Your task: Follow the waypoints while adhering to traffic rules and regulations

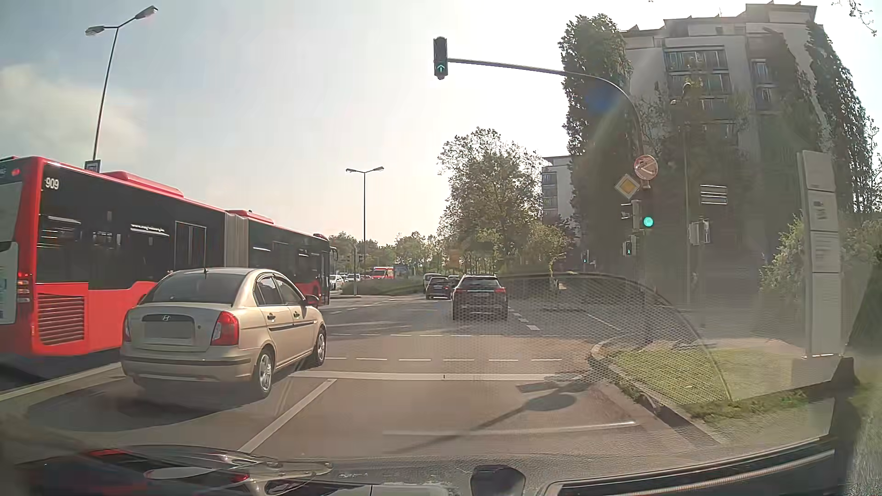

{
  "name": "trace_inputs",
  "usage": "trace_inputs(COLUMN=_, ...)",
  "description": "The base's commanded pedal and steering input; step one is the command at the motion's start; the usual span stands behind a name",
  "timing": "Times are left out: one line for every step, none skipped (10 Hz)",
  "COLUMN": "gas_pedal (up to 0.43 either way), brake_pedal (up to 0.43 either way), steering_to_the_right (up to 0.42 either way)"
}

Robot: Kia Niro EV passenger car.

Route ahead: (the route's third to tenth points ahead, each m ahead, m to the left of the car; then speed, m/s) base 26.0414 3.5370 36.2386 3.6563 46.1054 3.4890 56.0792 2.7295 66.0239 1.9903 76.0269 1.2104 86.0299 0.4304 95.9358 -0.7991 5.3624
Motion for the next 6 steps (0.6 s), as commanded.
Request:
trace_inputs(gas_pedal=0.189, brake_pedal=0.0, steering_to_the_right=0.008)
trace_inputs(gas_pedal=0.189, brake_pedal=0.0, steering_to_the_right=0.008)
trace_inputs(gas_pedal=0.189, brake_pedal=0.0, steering_to_the_right=0.008)
trace_inputs(gas_pedal=0.189, brake_pedal=0.0, steering_to_the_right=0.007)
trace_inputs(gas_pedal=0.189, brake_pedal=0.0, steering_to_the_right=0.008)
trace_inputs(gas_pedal=0.189, brake_pedal=0.0, steering_to_the_right=0.008)
